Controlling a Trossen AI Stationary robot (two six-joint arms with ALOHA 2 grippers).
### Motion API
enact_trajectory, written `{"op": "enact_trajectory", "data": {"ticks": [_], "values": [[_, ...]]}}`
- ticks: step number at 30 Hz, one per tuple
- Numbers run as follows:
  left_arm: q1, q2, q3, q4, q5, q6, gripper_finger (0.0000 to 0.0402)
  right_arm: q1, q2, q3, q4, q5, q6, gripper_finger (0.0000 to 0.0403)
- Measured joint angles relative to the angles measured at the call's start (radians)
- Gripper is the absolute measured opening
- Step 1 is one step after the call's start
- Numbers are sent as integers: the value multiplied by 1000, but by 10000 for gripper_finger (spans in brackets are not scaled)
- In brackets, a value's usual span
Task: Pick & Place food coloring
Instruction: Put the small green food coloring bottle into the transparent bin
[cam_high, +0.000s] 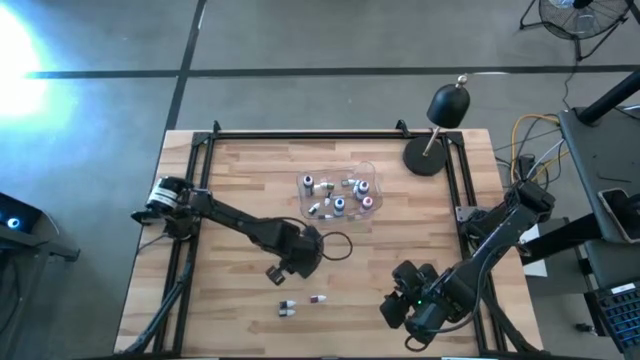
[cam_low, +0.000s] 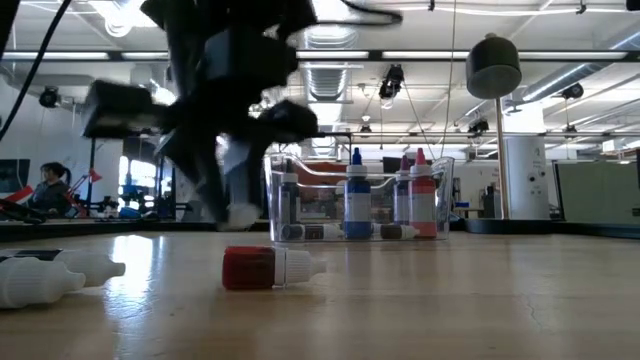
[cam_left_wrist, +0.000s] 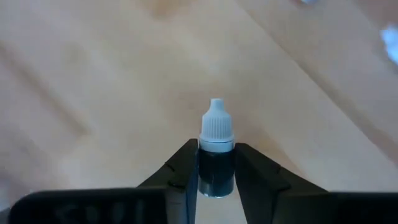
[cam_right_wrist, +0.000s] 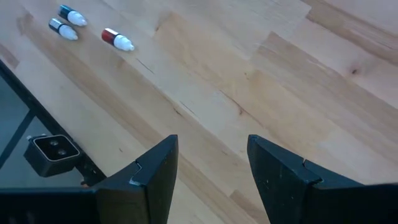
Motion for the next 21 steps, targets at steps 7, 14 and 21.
{"op": "enact_trajectory", "data": {"ticks": [7, 14, 21], "values": [[42, -114, 128, -31, -212, -121, 67, 0, 0, -1, -2, 0, 5, 187], [197, -191, 238, 2, -334, -192, 67, 1, 0, -1, -18, 6, 13, 187], [372, -161, 228, -7, -345, -335, 67, 1, 0, -1, -21, 24, 31, 187]]}}
